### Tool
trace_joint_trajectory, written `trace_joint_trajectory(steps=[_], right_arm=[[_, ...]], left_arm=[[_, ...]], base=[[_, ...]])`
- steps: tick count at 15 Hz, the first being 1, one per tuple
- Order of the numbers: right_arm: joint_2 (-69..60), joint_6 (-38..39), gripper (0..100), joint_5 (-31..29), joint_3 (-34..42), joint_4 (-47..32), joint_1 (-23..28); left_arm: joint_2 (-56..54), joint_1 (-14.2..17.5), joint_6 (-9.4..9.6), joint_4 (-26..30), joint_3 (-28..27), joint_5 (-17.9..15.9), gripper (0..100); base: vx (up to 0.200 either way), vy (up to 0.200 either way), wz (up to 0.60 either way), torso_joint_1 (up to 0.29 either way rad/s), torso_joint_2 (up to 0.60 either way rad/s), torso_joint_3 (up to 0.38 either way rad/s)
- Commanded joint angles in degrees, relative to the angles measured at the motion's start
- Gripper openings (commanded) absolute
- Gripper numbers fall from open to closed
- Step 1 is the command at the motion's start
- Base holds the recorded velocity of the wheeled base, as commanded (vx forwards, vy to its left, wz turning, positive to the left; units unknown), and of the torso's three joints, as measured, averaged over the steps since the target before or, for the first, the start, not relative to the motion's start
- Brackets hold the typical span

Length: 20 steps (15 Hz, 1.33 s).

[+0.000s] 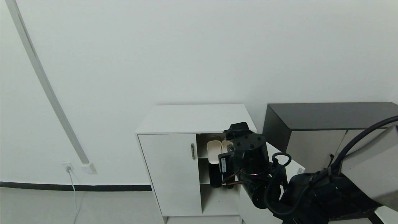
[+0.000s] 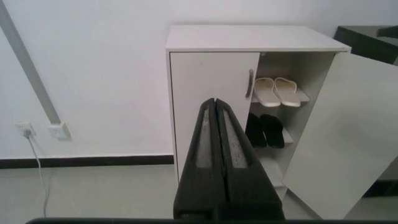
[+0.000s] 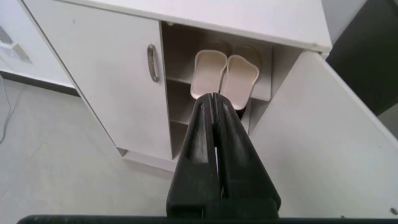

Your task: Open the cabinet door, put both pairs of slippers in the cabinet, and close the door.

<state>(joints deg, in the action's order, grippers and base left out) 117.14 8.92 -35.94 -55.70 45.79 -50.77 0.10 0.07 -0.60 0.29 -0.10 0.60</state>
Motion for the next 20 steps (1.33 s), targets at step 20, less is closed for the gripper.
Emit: trace_joint_trajectory(steps=[20], right_arm=[[-0.3,-0.7,0,1.5,0.9,0.4,1.4]], left_arm=[[0.0,0.0,0.69,0.1,0.0,-0.2,0]], base=[[0.0,0.0,-0.09,0.05,-0.11,-0.055]])
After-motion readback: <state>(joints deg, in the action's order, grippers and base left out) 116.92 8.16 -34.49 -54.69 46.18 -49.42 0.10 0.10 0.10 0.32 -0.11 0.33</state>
